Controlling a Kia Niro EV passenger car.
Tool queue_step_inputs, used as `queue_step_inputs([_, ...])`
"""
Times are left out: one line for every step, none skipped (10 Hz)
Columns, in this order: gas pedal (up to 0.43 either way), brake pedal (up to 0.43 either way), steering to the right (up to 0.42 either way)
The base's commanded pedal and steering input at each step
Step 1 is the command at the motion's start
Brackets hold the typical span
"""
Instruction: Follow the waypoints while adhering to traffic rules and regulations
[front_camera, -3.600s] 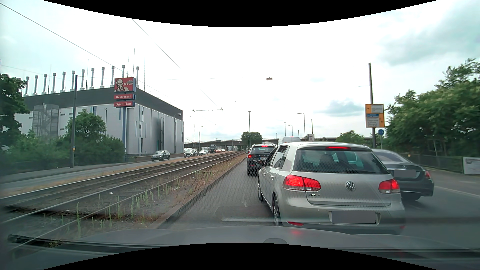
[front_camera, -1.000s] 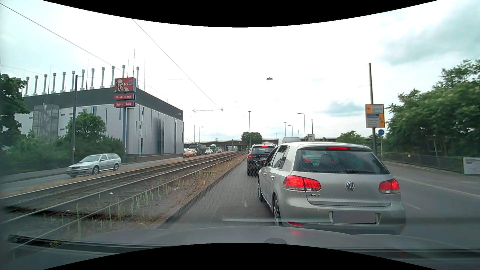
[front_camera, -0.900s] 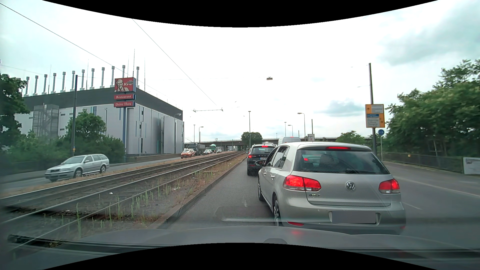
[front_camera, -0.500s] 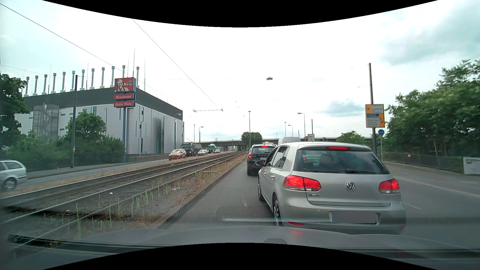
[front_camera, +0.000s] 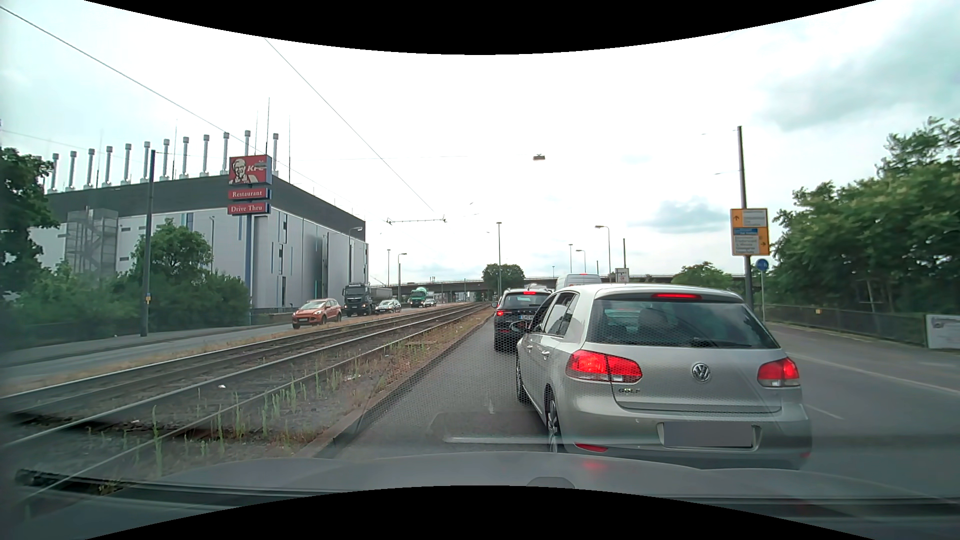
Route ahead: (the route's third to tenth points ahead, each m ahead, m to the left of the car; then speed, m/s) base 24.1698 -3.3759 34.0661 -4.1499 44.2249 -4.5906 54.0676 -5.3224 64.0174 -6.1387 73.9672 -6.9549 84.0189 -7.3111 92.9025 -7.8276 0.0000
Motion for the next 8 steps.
queue_step_inputs([0.0, 0.244, 0.001])
queue_step_inputs([0.0, 0.244, 0.001])
queue_step_inputs([0.0, 0.244, 0.001])
queue_step_inputs([0.0, 0.244, 0.001])
queue_step_inputs([0.0, 0.244, 0.001])
queue_step_inputs([0.0, 0.244, 0.001])
queue_step_inputs([0.0, 0.25, 0.001])
queue_step_inputs([0.0, 0.244, 0.001])
